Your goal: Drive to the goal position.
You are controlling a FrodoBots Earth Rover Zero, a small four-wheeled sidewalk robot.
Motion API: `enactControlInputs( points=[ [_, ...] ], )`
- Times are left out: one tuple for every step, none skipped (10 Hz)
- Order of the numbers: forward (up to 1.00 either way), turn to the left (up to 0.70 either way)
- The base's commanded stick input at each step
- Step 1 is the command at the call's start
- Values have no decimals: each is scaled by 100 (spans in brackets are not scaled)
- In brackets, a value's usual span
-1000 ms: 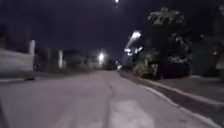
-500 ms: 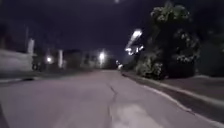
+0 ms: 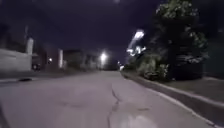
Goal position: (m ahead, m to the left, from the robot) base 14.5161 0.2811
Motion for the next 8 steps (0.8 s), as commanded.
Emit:
enactControlInputs(
  points=[
    [70, 0],
    [70, 0],
    [70, 0],
    [70, 0],
    [70, 0],
    [70, 0],
    [70, 0],
    [70, 0]
  ],
)
